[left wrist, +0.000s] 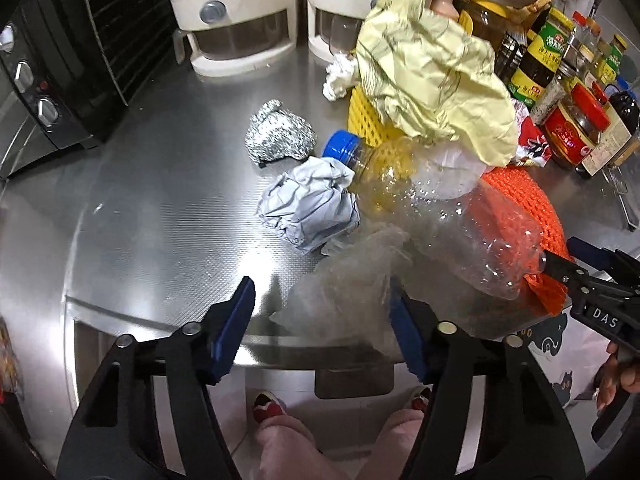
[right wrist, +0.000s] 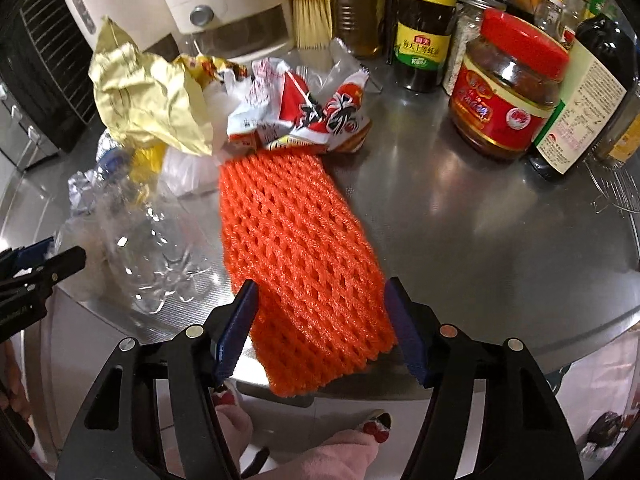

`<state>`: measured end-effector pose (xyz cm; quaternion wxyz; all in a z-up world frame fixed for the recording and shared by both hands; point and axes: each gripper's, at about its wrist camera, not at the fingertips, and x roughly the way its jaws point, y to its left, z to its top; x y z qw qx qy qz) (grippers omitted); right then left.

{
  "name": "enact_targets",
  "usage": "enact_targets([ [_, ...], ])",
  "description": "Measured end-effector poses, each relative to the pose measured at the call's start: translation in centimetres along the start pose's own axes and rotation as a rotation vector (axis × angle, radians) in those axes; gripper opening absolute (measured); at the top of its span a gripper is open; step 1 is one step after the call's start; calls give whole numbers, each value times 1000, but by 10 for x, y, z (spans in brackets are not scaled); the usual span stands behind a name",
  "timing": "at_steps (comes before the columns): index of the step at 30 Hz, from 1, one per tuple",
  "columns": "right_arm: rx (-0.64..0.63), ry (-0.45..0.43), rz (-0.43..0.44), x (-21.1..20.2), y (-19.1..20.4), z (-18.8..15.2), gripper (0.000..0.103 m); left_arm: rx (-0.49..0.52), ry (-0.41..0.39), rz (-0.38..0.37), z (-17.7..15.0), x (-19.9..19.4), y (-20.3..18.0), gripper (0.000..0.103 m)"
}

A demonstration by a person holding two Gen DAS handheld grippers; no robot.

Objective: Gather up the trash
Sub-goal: 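Grasp the clear plastic bag with the left tool while the right tool grasps the orange foam net, then lower both tools over the floor bin and open both to drop the bag and net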

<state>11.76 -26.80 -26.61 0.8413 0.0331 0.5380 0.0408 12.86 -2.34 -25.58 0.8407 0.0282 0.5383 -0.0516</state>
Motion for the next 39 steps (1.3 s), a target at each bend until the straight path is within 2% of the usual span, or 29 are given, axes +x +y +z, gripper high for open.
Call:
enact_targets([
  [2,-12,-7,-17,2,1,-1,63,2,5,-7,0,5,1,48],
  [4,-22,-20,-44,4,0,-2,52,-2,8,-26,1,8,2,41],
  [5,-23,-26,-49,3,0,-3,49,2,12,-36,1,9,2,34],
  [7,-16,-30,-33,2,-2,-3,20,8,17,-48,1,9,0,25],
  [9,-7,-27,-30,0,-4,-3,16,16,14,-53,-1,6,-3,18],
  [12,-10,-24,-17,-5,-2,-6,14,20,10,-60,-2,0,-3,12],
  [23,-1,-46,-2,-44,1,-31,14,17,-12,-77,-25,-29,0,10],
  [30,-6,-56,23,-75,8,-63,14,14,-27,-102,-52,-55,3,9],
  [33,-9,-48,43,-85,13,-78,14,15,-36,-90,-64,-65,4,9],
  [36,-4,-29,77,-89,20,-96,14,16,-43,-79,-77,-73,6,9],
  [39,9,6,119,-87,26,-113,14,13,-28,-100,-92,-76,8,9],
])
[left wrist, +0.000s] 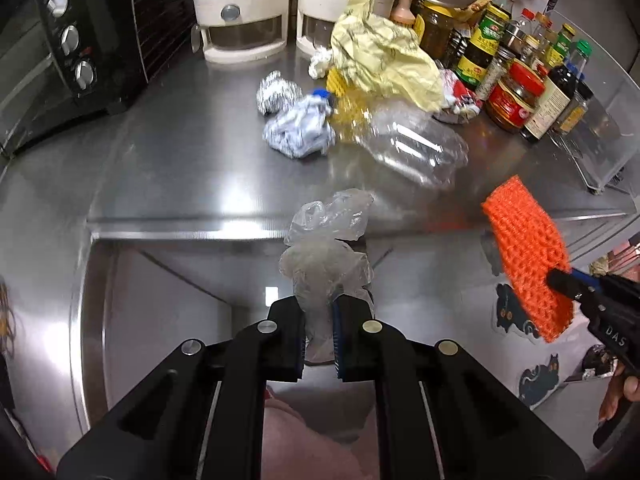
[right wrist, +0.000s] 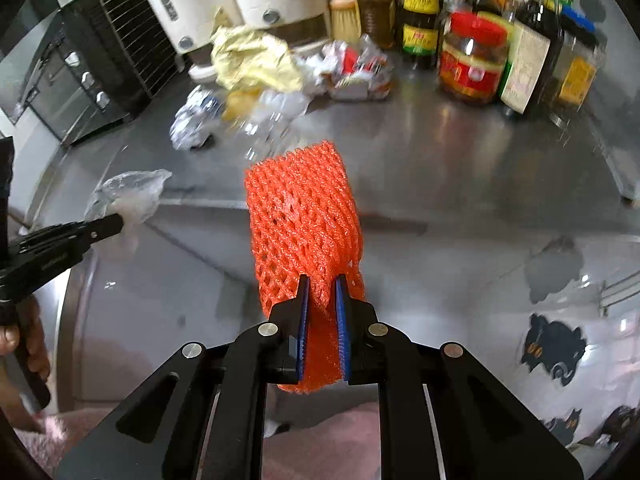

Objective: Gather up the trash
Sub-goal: 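Lower both tools over the floor bin and open both to drop the bag and net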

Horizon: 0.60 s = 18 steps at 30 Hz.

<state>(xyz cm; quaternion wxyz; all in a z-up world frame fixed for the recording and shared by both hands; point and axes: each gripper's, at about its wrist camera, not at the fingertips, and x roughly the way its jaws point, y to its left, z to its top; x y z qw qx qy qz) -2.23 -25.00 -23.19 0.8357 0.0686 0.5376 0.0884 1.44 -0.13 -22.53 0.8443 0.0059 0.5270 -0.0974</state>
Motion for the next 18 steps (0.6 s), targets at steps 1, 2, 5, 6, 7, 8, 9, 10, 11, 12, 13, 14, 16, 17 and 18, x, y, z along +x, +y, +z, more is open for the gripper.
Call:
enact_targets([
  [1,1,13,5,2,2,-5,14,3,7,-4,-5,0,1,9],
  [2,2,32,9,6,4,-11,14,15,22,-9,-12,2,0,9],
  [5,23,92,17,21,3,-28,14,33,49,-24,-29,10,-2,9],
  [6,34,114,19,28,2,-34,14,30,64,-40,-36,15,-2,9],
  [7,40,130,15,34,1,-38,14,28,82,-52,-41,20,-2,9],
  [8,48,146,9,41,0,-42,14,28,97,-57,-45,26,-2,9],
  [9,56,164,3,50,-1,-46,14,29,110,-57,-49,33,-2,9],
  [10,68,183,4,60,-2,-50,14,31,118,-57,-54,39,-2,9],
  [11,78,196,12,71,-3,-54,14,32,123,-59,-56,44,-2,9],
  [12,83,202,19,78,-3,-57,14,33,124,-63,-59,51,-1,9],
  [13,89,211,29,89,-4,-60,14,36,125,-63,-61,57,-2,9],
  [14,95,217,36,99,-4,-62,14,39,125,-62,-63,62,-2,9],
  [16,101,220,43,116,-3,-65,14,48,126,-67,-67,76,-4,9],
  [17,104,223,43,125,-4,-66,14,51,128,-71,-70,86,-4,9],
  [18,113,230,50,136,-4,-68,14,52,131,-73,-71,92,-5,9],
])
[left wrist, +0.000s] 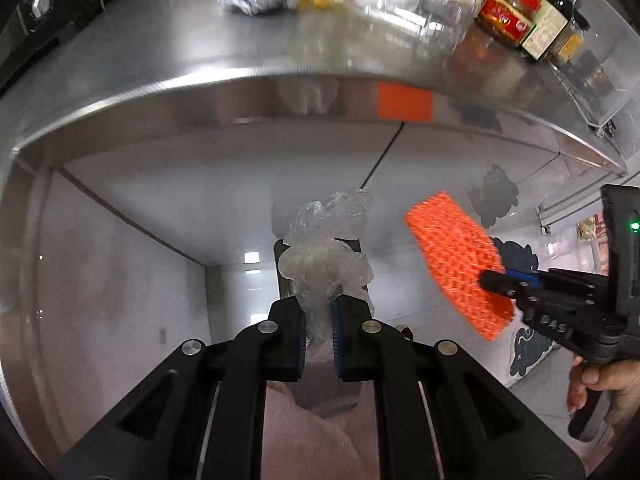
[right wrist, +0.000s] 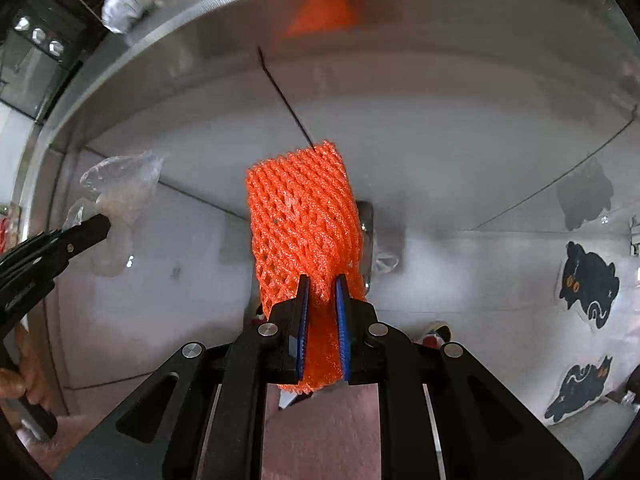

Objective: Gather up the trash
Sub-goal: 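Lower both tools over the floor bin and open both to drop the bag and net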

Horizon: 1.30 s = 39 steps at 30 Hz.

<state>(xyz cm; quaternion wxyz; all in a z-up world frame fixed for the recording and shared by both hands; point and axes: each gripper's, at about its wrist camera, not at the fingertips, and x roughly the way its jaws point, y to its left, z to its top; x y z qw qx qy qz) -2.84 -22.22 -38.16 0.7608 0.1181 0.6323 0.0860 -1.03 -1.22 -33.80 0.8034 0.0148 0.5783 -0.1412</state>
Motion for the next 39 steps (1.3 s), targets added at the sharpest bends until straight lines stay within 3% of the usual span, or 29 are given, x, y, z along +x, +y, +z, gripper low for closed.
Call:
enact_targets([
  [8,73,85,17,74,-13,12,14,27,94,-9,-19,93,8,9],
  [11,105,120,12,105,-17,16,14,-8,156,-39,-27,132,19,9],
  [21,185,156,20,155,-40,23,17,-8,252,-61,-27,205,12,9],
  [31,255,224,20,186,-37,32,18,-29,306,-68,-34,234,25,12],
  [33,259,224,21,185,-33,33,21,-31,307,-71,-32,236,26,18],
  [36,259,224,20,186,-33,36,38,-37,299,-70,-29,236,26,30],
  [39,264,210,10,188,-35,37,39,-47,290,-67,-25,234,29,37],
])
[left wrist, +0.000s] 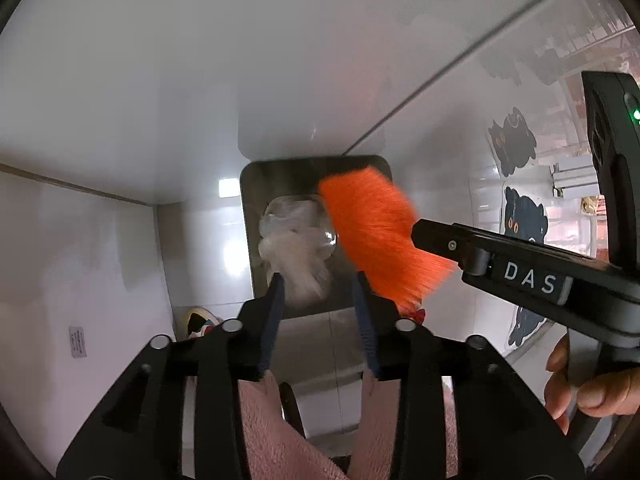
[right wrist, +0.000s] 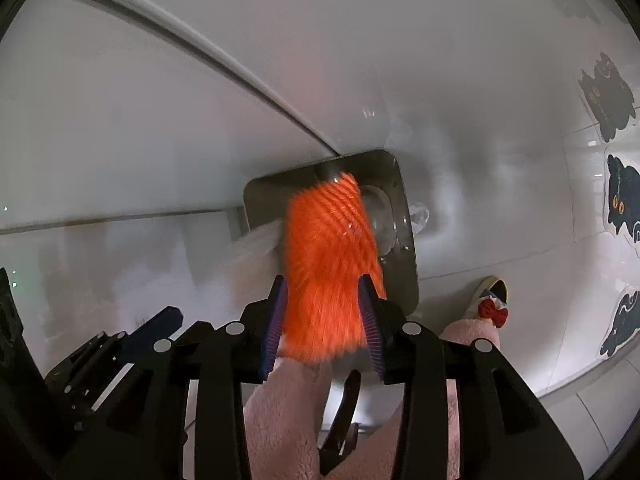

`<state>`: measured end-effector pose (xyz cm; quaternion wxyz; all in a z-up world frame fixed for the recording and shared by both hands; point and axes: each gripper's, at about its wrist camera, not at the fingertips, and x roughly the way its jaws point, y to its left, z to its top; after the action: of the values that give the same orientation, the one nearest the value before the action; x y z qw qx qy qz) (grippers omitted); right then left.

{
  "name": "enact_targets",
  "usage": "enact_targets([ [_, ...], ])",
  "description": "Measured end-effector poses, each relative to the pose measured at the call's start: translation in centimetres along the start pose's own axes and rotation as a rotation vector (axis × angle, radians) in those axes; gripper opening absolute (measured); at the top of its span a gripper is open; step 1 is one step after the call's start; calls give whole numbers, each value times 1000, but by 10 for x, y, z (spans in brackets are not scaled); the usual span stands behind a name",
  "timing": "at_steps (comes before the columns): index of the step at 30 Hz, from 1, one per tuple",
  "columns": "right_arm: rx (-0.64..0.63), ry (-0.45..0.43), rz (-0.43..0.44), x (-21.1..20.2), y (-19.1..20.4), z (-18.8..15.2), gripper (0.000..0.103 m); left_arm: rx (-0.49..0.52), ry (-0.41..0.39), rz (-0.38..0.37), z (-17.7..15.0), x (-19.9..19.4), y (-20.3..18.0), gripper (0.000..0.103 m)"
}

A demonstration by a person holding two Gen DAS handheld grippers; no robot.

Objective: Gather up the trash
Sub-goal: 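Lower both tools over the floor bin and open both to drop the bag and net, then grasp the grey tissue with the left tool while the right tool grasps the clear bottle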

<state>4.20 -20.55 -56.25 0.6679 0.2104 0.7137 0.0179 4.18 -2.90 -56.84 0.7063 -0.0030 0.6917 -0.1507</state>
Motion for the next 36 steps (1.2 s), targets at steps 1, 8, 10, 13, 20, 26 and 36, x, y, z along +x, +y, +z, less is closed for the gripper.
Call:
enact_targets([
  [1,2,-4,-1,-1,1,0,42,-2,-1,2,1,-1,0,42],
  [8,1,-65,-33,-26,1,-1,77,17,-17,25,2,-18,-2,75],
  [10,-14,-75,-52,-38,3,-2,90,30,-26,38,2,-30,-4,82],
  [13,-46,-107,-70,-61,5,-8,93,25,-17,32,-1,-48,-3,85],
  [20,-104,-205,-58,-142,7,-35,95,62,-119,61,-18,-131,-12,91],
  [26,-169,-326,-77,-226,18,-53,95,85,-263,133,-27,-211,-15,94],
  [36,-352,-599,-60,-335,68,-49,95,60,-483,185,-13,-329,-22,94],
])
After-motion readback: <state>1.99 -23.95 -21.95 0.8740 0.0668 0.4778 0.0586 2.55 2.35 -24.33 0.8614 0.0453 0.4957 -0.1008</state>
